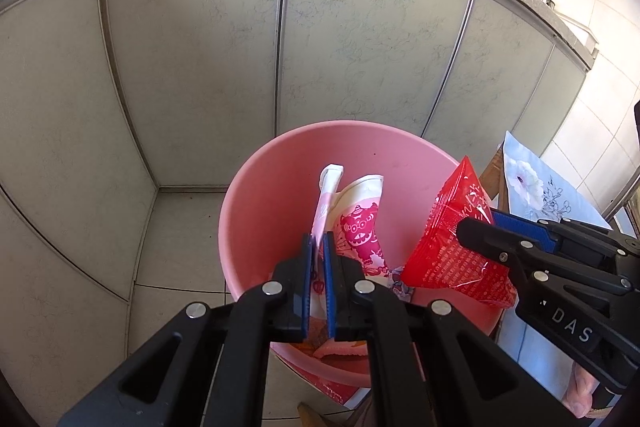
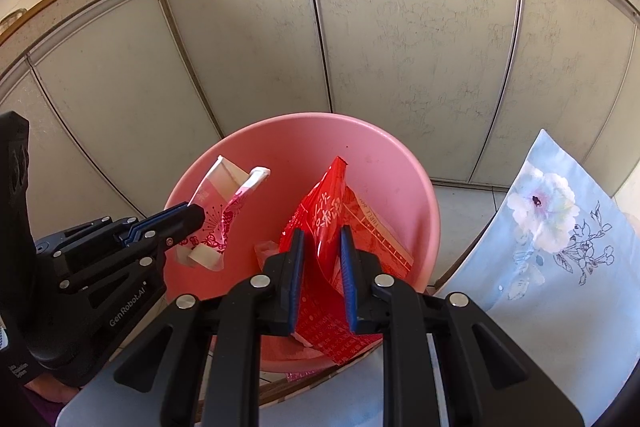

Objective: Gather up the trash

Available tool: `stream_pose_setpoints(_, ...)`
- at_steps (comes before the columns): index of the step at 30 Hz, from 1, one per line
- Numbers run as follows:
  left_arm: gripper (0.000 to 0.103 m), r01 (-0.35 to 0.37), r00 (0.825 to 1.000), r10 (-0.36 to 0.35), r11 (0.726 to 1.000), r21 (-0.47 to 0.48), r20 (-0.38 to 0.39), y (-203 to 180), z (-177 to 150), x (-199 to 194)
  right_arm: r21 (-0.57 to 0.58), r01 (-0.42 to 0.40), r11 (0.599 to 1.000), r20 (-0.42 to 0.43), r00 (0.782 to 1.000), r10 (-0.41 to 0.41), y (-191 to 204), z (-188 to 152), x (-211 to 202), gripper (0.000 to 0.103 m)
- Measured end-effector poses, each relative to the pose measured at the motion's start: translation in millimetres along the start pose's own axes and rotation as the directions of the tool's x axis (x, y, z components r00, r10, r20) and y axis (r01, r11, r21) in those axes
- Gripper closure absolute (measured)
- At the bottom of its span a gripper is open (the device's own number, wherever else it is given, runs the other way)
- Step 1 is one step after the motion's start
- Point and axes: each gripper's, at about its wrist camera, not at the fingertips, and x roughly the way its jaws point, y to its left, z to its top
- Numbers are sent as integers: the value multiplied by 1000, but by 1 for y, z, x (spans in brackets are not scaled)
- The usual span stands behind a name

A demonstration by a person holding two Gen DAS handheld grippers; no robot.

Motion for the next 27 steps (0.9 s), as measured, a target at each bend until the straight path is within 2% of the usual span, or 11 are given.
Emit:
stream_pose_setpoints(4,96,-18,1000,18,1000,13,13,-2,0,-2,21,-3,1000,-6,1000,3,-2,1,2,84)
stream_pose_setpoints(8,84,-7,1000,6,1000,12,21,-3,1,-5,41,-8,999,-6,1000,8,-6,1,2,76)
stream_pose_setpoints(12,82,3,1000,-4,1000,23,31,-5,4,-11,37,-23,999,-2,1000,23,-5,1,-1,67)
stream_pose_setpoints(13,77,7,999,-8,1000,24,32,-6,4,-13,36,-25,999,2,1000,25,-5,2,-3,65)
stream_pose_setpoints(16,73,19,999,-20,999,33,41,-9,6,-21,24,-21,1000,16,1000,20,-2,2,-10,65)
stream_pose_setpoints(22,73,1,997,-6,998,67,82,-18,8,-46,-4,7,1000,69,998,-6,3,-2,-39,65)
stream_pose_setpoints(25,71,15,995,-22,997,73,96,-24,7,-60,-31,39,999,88,995,-36,7,-6,-56,51)
stream_pose_setpoints(27,67,24,994,-31,997,73,105,-27,6,-70,-29,51,998,102,994,-48,7,-11,-67,49)
